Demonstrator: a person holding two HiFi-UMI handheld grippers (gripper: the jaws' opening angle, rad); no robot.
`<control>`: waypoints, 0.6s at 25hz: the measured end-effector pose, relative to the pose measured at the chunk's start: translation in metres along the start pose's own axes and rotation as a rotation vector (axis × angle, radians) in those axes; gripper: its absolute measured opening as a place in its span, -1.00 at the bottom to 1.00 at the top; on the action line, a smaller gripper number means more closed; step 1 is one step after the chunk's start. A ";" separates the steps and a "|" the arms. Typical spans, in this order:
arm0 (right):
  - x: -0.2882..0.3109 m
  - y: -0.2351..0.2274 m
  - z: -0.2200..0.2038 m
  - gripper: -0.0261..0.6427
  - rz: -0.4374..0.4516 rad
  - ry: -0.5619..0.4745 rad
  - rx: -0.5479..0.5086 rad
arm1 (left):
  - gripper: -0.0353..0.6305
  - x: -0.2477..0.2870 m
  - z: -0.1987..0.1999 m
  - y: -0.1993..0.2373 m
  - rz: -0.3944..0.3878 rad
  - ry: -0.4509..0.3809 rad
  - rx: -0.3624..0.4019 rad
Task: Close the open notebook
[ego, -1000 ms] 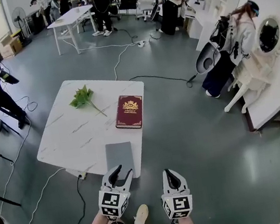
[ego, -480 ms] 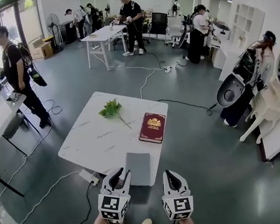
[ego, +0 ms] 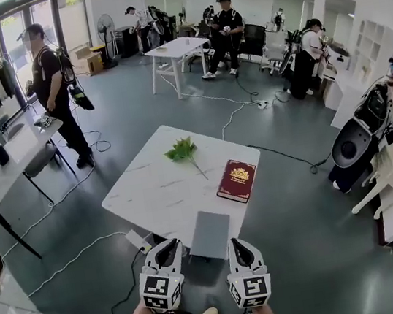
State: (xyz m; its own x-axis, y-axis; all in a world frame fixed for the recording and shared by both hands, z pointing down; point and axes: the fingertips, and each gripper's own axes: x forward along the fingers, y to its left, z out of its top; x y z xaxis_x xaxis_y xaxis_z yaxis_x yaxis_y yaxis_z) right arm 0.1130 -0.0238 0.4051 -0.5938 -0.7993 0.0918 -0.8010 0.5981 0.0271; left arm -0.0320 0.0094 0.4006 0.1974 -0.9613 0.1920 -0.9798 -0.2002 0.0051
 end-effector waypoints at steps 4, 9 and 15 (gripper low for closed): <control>0.000 0.010 0.000 -0.88 0.021 0.000 -0.008 | -0.77 -0.008 -0.001 0.003 0.011 -0.006 -0.002; -0.003 0.012 0.002 -0.88 0.018 0.002 -0.006 | -0.77 -0.012 0.000 0.002 0.008 -0.009 -0.003; -0.007 0.011 0.005 -0.88 0.013 0.001 -0.012 | -0.77 -0.015 0.003 -0.002 0.003 -0.007 -0.001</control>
State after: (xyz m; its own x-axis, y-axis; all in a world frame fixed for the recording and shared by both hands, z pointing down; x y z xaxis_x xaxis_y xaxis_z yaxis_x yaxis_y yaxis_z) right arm 0.1086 -0.0119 0.3996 -0.6039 -0.7916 0.0935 -0.7923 0.6089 0.0379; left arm -0.0334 0.0233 0.3948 0.1950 -0.9632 0.1851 -0.9803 -0.1975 0.0051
